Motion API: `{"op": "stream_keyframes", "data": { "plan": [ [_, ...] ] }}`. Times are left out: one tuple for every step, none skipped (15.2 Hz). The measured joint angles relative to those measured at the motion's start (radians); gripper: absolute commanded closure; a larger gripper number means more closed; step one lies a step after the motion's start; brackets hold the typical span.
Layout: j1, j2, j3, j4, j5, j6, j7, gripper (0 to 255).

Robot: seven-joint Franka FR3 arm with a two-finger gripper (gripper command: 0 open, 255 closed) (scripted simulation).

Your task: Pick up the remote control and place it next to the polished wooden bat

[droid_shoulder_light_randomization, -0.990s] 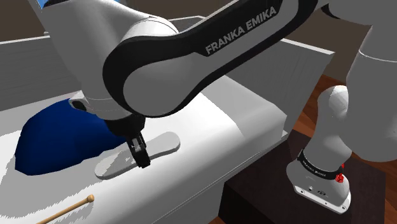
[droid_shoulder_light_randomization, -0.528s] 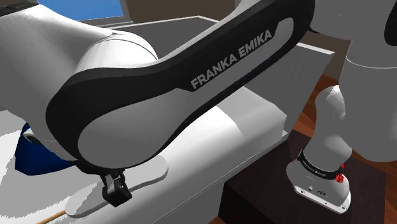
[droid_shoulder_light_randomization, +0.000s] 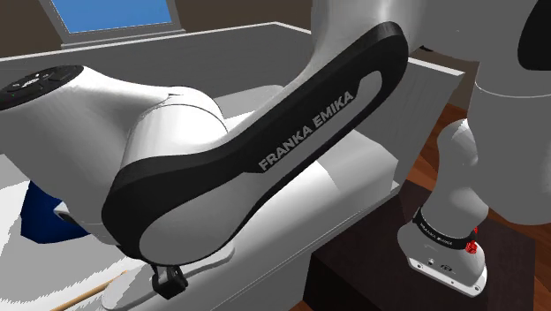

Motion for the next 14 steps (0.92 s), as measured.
{"op": "stream_keyframes", "data": {
  "plan": [
    [0.001,0.006,-0.001,-0.003,-0.002,0.009,0.002,255],
    [0.001,0.009,-0.001,-0.013,-0.004,0.022,0.004,255],
    [0.002,0.014,-0.002,-0.018,-0.006,0.032,0.006,255],
    [0.002,0.017,-0.003,-0.031,-0.008,0.046,0.007,255],
    [0.002,0.025,-0.004,-0.034,-0.01,0.057,0.008,255],
    [0.003,0.027,-0.004,-0.039,-0.011,0.064,0.01,255],
    [0.003,0.03,-0.005,-0.039,-0.012,0.067,0.01,255],
    [0.003,0.031,-0.005,-0.039,-0.013,0.068,0.01,255],
    [0.003,0.032,-0.005,-0.038,-0.013,0.069,0.01,255],
    [0.003,0.032,-0.005,-0.038,-0.013,0.069,0.01,255],
    [0.003,0.032,-0.005,-0.038,-0.013,0.069,0.01,255],
    [0.003,0.032,-0.005,-0.038,-0.013,0.069,0.01,255],
    [0.003,0.032,-0.005,-0.038,-0.013,0.069,0.01,0],
    [0.003,0.032,-0.005,-0.038,-0.013,0.069,0.01,0]
  ]
}}
